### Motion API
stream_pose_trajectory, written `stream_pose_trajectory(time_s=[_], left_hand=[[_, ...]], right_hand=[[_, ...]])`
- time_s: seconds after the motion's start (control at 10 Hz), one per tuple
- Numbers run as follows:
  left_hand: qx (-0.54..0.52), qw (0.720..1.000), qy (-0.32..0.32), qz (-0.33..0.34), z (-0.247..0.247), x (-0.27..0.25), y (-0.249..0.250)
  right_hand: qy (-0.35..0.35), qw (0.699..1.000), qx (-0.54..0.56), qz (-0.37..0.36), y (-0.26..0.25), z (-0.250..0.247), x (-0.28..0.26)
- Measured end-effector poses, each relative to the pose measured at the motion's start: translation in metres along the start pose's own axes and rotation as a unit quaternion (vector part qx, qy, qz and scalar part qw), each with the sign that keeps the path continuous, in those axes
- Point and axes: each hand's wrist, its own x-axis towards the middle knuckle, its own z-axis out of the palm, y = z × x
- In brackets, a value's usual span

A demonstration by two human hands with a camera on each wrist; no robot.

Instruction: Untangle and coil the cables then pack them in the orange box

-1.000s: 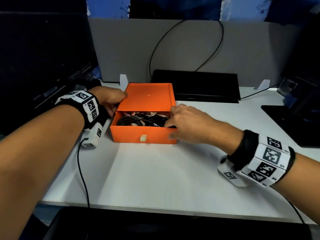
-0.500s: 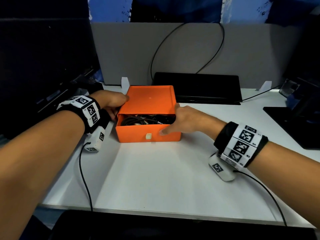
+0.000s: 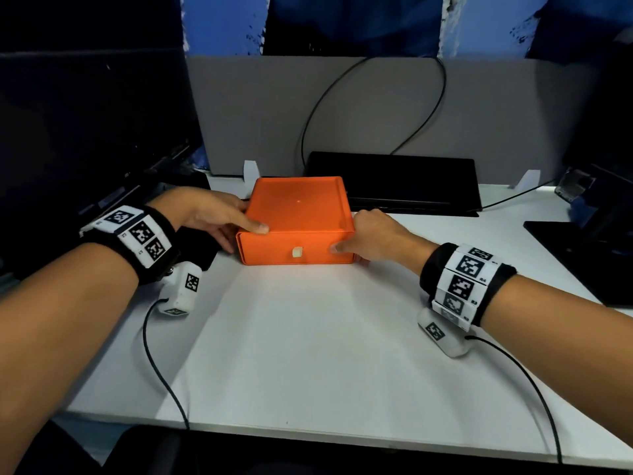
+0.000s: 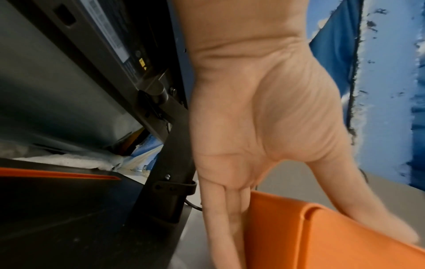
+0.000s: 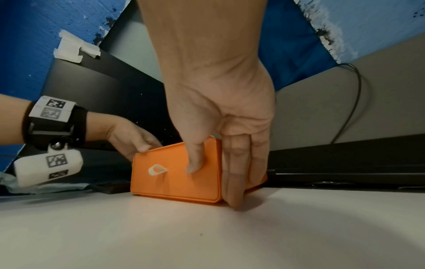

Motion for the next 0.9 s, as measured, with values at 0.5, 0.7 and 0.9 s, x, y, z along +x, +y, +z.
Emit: stream_pose_trajectory(time_s=[0.5, 0.7, 0.9], left_hand=[[-0.007, 0.998, 0.022, 0.062, 0.013, 0.002, -0.006], [0.067, 0.997, 0.044, 0.016, 0.016, -0.01, 0.006], [0.348, 0.906, 0.236, 0.053, 0.041, -0.054, 0.047]], right_hand=[[-0.035, 0.998, 0.055, -0.009, 0.004, -0.003, 0.003], [-0.076, 0.994, 0.068, -0.025, 0.005, -0.015, -0.009], [0.021, 0.999, -0.024, -0.016, 0.012, -0.054, -0.044]])
